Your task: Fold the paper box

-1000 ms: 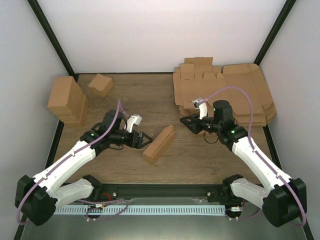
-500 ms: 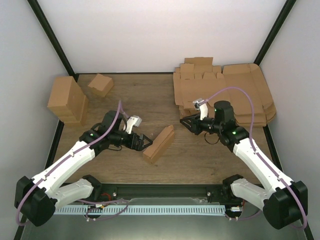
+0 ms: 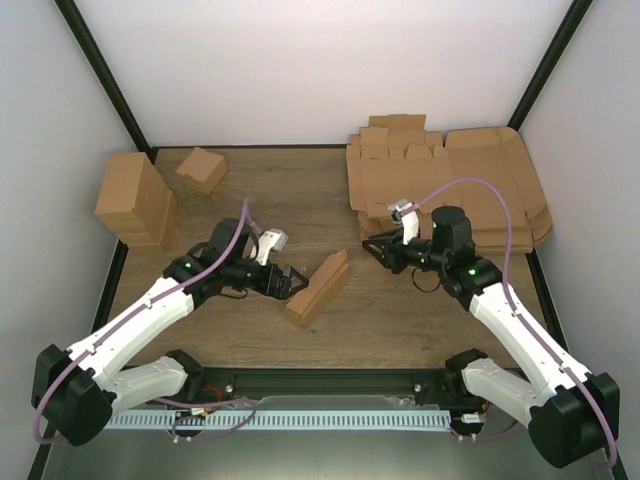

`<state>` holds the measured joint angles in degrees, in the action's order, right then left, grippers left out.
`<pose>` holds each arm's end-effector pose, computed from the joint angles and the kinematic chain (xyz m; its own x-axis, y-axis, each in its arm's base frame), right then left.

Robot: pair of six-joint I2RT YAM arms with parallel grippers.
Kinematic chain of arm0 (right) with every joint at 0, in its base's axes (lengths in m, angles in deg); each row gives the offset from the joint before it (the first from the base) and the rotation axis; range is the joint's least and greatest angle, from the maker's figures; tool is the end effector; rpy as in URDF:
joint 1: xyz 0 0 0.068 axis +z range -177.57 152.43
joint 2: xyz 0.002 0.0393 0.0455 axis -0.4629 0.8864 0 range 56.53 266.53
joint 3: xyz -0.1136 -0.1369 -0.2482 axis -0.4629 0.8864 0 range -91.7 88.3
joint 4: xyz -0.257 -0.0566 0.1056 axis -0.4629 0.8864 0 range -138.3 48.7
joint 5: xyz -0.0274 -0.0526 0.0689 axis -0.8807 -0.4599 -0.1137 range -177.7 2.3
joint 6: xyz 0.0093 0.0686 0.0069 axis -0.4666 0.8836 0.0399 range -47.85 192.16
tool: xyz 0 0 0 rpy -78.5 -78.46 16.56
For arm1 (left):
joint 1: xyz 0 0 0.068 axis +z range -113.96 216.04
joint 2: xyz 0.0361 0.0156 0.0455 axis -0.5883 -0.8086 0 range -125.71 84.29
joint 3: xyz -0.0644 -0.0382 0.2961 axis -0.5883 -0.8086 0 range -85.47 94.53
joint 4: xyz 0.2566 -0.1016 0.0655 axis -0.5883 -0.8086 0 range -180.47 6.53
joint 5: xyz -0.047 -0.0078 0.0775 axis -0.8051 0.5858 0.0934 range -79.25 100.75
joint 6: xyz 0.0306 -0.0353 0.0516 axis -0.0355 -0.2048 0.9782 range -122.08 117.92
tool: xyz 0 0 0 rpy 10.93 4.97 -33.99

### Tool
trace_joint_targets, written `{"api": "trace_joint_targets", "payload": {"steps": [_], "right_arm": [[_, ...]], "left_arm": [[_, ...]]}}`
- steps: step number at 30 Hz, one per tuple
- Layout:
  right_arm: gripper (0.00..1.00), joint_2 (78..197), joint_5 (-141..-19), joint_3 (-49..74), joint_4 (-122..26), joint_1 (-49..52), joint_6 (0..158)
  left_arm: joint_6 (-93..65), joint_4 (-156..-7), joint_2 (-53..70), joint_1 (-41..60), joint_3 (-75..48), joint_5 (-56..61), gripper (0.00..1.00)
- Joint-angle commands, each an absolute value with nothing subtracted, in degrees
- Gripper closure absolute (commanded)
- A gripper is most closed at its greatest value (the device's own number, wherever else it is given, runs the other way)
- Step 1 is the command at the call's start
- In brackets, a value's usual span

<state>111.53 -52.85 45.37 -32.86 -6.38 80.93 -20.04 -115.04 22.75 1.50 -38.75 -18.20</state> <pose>0.2038 0.1137 0.3041 -0.5430 -0.0762 -0.8363 -0.6945 0.6005 0.3962 0.1808 -0.1578 0.2749 -0.8053 0.2266 -0.5479 0.5495 0.6323 -0.5461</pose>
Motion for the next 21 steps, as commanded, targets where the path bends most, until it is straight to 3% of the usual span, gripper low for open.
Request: {"api": "trace_joint_targets", "payload": {"steps": [1,10,15,21], "right_arm": [[0.73,112.6,-52.3,43.9,-34.4,-6.6,79.3],[0.71,118.1,-54.2,42.3,-31.3,-6.5,76.9],[0.68,121.3,-51.3,45.3,-36.1,-5.7,77.6],[0.7,127.8,-56.5,45.0,-39.8,-1.7,74.2]], "left_arm": [[-20.2,-113.9,21.6,-0.1,-37.8,-17.4,0.0],[-18.9,-115.6,17.5,-5.9,-34.9,-9.1,0.0],[-18.8,-114.6,14.2,-7.9,-33.7,-7.4,0.0],[-19.0,-113.8,11.9,-8.5,-33.2,-6.5,0.04]]}}
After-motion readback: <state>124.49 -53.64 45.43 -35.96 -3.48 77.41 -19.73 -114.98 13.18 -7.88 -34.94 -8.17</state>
